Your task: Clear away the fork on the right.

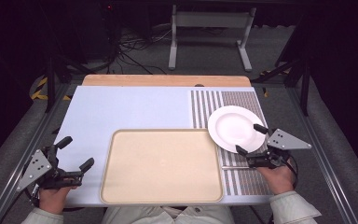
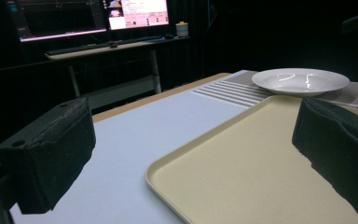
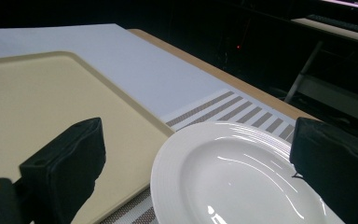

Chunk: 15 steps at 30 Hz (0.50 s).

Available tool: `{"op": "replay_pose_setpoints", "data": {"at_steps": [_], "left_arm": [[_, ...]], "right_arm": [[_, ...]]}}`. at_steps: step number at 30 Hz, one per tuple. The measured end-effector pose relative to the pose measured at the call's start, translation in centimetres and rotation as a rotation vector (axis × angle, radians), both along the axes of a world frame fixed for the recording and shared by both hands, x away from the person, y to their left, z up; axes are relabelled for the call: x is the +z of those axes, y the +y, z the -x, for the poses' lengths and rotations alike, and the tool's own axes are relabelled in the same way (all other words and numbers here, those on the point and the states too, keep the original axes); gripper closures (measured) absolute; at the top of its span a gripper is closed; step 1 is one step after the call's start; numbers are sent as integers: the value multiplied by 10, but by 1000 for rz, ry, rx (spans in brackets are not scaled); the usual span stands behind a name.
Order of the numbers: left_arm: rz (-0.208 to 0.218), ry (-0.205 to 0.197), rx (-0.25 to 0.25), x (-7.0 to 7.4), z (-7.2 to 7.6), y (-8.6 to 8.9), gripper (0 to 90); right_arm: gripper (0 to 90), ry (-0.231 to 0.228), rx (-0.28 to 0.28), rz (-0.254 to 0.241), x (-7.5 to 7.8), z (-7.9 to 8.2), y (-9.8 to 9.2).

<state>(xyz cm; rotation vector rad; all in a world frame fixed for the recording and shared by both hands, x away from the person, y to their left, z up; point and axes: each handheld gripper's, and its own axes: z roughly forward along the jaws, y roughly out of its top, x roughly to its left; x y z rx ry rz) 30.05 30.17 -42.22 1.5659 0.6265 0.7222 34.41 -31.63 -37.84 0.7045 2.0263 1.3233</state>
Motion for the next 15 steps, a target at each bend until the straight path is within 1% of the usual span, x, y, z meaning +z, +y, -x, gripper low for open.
{"op": "replay_pose_setpoints", "data": {"at_steps": [3,5,6,8,9,10,11,12,13,14,15], "left_arm": [[-1,2,1,0,0,0,1],[-1,1,2,0,0,1,1],[-1,1,2,0,0,1,2],[0,1,0,0,0,1,2],[1,1,3,0,0,1,2],[2,2,1,0,0,1,2],[1,1,2,0,0,1,2],[0,1,2,0,0,1,1],[-1,1,4,0,0,1,1],[-1,1,4,0,0,1,2],[-2,1,4,0,0,1,2]], "right_arm": [[49,16,20,47,5,-3,7],[55,32,36,101,10,-5,10],[55,32,36,101,10,-5,10],[58,44,59,151,14,-6,13],[58,51,60,174,16,-6,13],[76,60,72,201,19,-6,14],[118,78,98,244,23,-6,14],[119,84,108,272,24,-7,14],[119,84,108,272,24,-7,14],[123,87,109,291,25,-7,15],[133,101,118,312,27,-8,15]]}}
